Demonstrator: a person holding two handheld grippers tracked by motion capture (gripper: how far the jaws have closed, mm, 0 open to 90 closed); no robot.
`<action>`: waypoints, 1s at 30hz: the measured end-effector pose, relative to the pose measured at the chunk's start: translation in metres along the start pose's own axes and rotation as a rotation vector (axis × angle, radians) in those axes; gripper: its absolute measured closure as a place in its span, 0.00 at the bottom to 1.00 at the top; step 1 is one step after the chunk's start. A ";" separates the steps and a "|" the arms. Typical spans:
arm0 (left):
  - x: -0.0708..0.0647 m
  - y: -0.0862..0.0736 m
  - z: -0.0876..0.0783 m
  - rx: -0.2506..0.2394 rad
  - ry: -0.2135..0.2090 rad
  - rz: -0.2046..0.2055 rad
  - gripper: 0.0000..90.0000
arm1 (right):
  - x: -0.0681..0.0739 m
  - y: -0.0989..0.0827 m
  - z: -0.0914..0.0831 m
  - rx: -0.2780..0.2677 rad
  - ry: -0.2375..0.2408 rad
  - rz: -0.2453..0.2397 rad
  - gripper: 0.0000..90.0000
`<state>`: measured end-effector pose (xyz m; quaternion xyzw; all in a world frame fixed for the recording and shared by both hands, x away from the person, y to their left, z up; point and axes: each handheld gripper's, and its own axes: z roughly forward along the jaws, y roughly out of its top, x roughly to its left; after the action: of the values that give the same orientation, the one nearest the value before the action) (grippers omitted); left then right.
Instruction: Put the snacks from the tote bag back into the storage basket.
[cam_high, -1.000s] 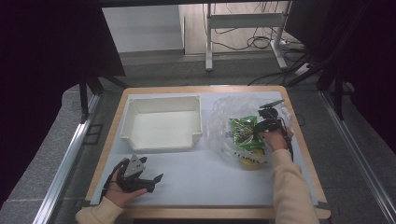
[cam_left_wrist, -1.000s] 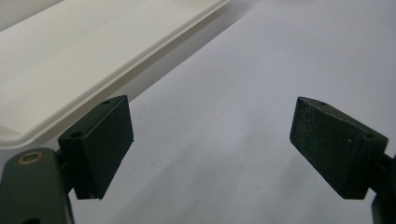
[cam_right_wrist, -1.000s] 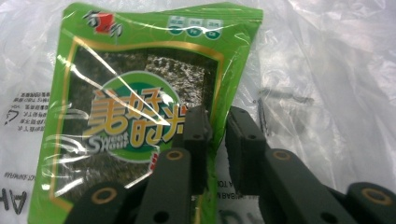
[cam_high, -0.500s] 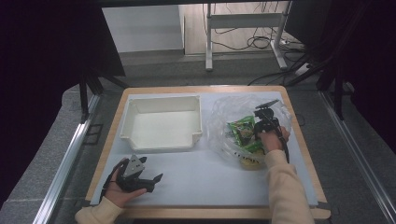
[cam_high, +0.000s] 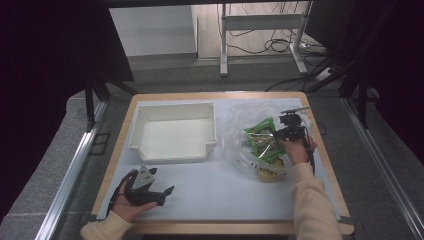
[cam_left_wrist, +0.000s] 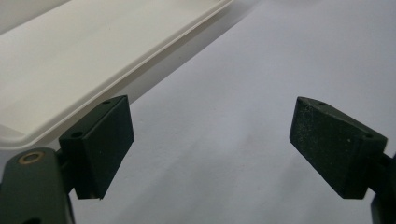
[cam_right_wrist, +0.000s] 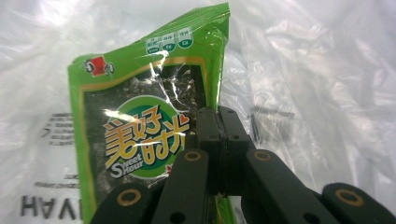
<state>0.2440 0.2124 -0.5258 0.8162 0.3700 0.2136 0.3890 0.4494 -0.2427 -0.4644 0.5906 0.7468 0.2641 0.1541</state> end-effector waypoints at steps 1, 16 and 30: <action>0.000 0.000 0.000 0.000 0.000 0.000 0.15 | 0.000 0.000 -0.002 -0.008 0.005 0.000 0.99; 0.000 0.000 0.000 0.005 0.004 0.000 0.15 | -0.012 -0.006 -0.032 -0.143 0.081 0.016 0.99; 0.000 -0.001 0.001 0.010 0.007 0.001 0.15 | -0.015 -0.007 -0.053 -0.252 0.121 0.022 0.99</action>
<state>0.2445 0.2121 -0.5269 0.8176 0.3718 0.2149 0.3835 0.4194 -0.2694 -0.4265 0.5575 0.7092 0.3927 0.1790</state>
